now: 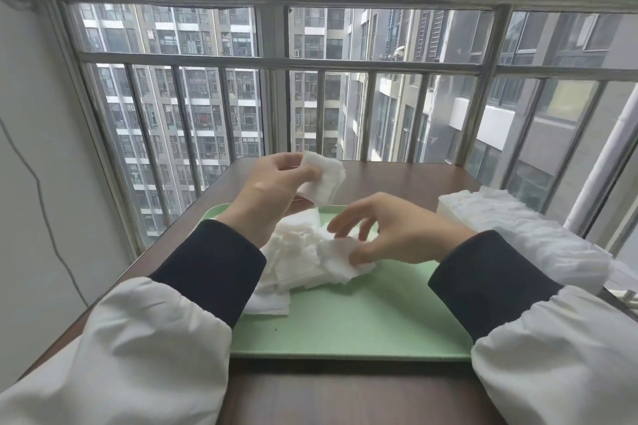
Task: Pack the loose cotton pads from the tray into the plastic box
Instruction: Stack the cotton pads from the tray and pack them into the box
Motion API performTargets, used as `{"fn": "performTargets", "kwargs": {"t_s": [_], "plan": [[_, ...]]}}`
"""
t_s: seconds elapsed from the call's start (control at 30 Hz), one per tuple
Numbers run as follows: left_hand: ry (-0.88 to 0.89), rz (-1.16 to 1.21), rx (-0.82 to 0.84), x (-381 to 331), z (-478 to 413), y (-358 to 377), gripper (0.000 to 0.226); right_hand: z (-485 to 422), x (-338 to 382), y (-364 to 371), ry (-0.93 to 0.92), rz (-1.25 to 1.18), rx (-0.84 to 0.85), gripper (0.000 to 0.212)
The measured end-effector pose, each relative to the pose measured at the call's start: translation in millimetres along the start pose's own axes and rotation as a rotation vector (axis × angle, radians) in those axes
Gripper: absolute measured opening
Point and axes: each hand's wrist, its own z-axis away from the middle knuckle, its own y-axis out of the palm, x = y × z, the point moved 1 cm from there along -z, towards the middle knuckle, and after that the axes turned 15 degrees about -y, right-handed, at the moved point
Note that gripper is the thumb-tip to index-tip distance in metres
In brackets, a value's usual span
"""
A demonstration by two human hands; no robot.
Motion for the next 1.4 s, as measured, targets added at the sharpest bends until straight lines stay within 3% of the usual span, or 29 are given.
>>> {"fn": "performTargets", "kwargs": {"t_s": [0.13,0.23,0.37,0.43,0.63,0.87,1.0,1.07,1.13,1.2,1.27,1.4], "plan": [[0.003,-0.019,-0.015,0.9,-1.6,1.4,0.014,-1.3,-0.6,-1.4,0.005,-0.016,-0.013,0.032],[-0.016,0.006,-0.018,2.0,-2.9,-0.7,0.012,0.0,0.8,-7.2,-0.018,-0.235,-0.096,0.016],[-0.028,0.013,0.044,3.8,-2.0,1.4,0.011,0.9,1.1,-12.4,-0.032,-0.704,-0.292,0.042],[-0.020,0.027,0.085,3.8,0.9,5.0,0.010,-0.3,1.2,-11.9,-0.019,-0.774,-0.377,0.045],[-0.029,0.036,0.188,1.5,7.0,12.8,0.013,-0.6,-2.7,-9.2,0.106,-0.680,-0.537,0.051],[-0.027,-0.041,0.251,1.6,9.5,15.9,0.019,-0.5,-4.5,-9.0,0.147,-0.573,-0.561,0.028],[-0.106,-0.049,0.246,0.1,7.7,16.9,0.037,-0.3,-2.9,-8.6,0.186,-0.486,-0.592,0.036],[-0.052,-0.102,0.269,1.6,8.7,16.4,0.045,0.2,-2.3,-7.6,0.192,-0.414,-0.606,0.038],[0.037,-0.132,0.210,4.6,8.3,15.5,0.030,-0.2,-4.8,-6.7,0.201,-0.245,-0.606,0.046],[0.083,-0.165,0.068,5.2,5.8,12.6,0.012,-1.6,-10.5,-5.6,0.233,-0.025,-0.564,0.040],[0.083,-0.190,-0.026,5.2,2.6,9.4,0.013,-2.2,-13.5,-3.4,0.237,0.117,-0.461,0.018],[0.062,-0.176,-0.051,4.0,2.9,7.4,0.015,-5.1,-15.3,7.7,0.201,0.157,-0.187,0.001]]}}
